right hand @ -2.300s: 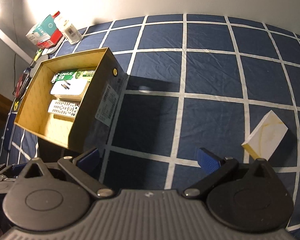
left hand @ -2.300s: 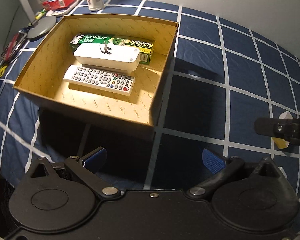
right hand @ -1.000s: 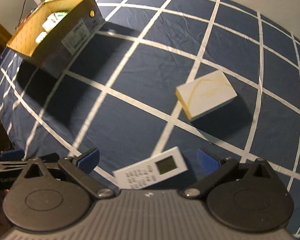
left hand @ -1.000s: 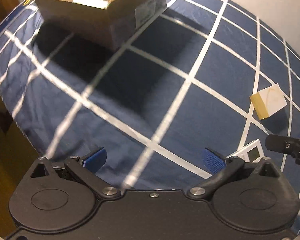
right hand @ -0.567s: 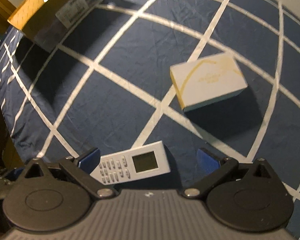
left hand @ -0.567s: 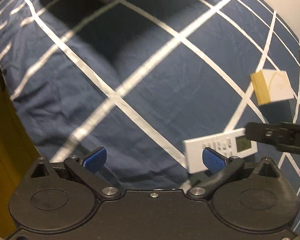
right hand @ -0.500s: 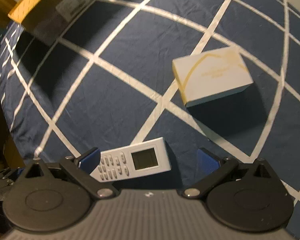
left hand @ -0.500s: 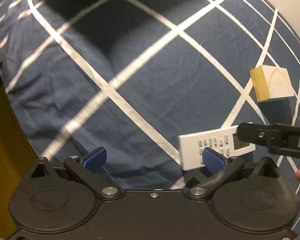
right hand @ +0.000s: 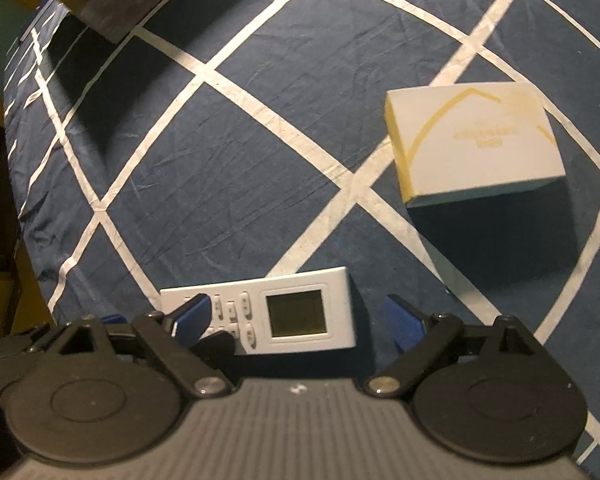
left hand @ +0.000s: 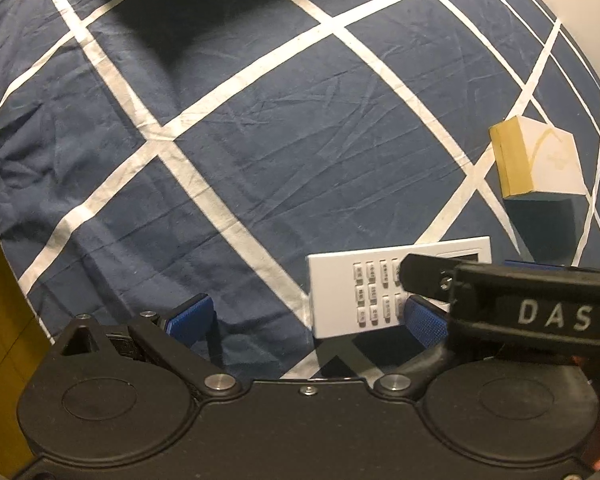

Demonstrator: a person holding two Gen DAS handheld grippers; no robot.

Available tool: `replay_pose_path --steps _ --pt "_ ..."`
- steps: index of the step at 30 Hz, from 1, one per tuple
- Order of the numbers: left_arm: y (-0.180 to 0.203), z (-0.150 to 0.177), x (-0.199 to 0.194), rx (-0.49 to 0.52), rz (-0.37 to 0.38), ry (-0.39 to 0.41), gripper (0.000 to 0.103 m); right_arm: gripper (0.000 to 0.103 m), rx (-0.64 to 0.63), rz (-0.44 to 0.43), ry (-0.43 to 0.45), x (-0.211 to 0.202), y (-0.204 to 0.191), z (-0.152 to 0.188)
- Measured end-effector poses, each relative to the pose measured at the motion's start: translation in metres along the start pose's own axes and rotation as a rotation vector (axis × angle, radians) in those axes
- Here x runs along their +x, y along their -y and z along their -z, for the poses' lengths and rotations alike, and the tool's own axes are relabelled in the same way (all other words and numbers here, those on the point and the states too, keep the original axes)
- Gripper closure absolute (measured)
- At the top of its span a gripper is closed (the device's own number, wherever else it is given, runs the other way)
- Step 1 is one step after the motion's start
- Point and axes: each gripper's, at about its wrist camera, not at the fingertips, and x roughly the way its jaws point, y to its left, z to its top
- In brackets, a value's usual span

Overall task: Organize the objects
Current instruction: 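Close the right tool on the white air-conditioner remote, then lift the AC remote with the right tool and carry it over the box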

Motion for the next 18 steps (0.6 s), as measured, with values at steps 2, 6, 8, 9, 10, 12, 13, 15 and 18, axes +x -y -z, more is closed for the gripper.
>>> replay_pose_path --steps 2,6,8,9,10,12,13,15,18 --pt "0.003 0.0 0.001 0.005 -0.001 0.003 0.001 0.015 -0.005 0.0 -0.003 0.001 0.0 -0.001" --pt "0.006 0.0 -0.001 0.0 0.011 0.009 0.008 0.02 -0.023 0.004 -0.013 0.002 -0.001 -0.003" --pt "0.009 -0.002 -0.002 0.149 0.039 -0.038 0.01 0.023 -0.03 0.004 -0.019 0.003 -0.001 -0.004" --pt "0.009 -0.003 -0.002 0.148 0.043 -0.042 0.012 0.023 -0.031 0.001 -0.02 0.003 -0.001 -0.004" --pt "0.01 -0.004 -0.002 0.149 0.053 -0.043 0.016 0.024 -0.035 -0.003 -0.021 0.003 0.0 -0.004" --pt "0.01 -0.004 -0.003 0.15 0.072 -0.045 0.019 0.027 -0.039 -0.014 -0.023 0.003 0.0 -0.005" --pt "0.012 -0.005 -0.001 0.149 0.084 -0.049 0.022 0.028 -0.04 -0.017 -0.023 0.002 0.0 -0.005" --pt "0.014 -0.005 -0.001 0.152 0.091 -0.048 0.025 0.029 -0.041 -0.018 -0.025 0.002 0.0 -0.005" --pt "0.017 -0.006 -0.002 0.161 0.119 -0.053 0.037 0.03 -0.039 -0.018 -0.02 0.001 -0.001 -0.004"
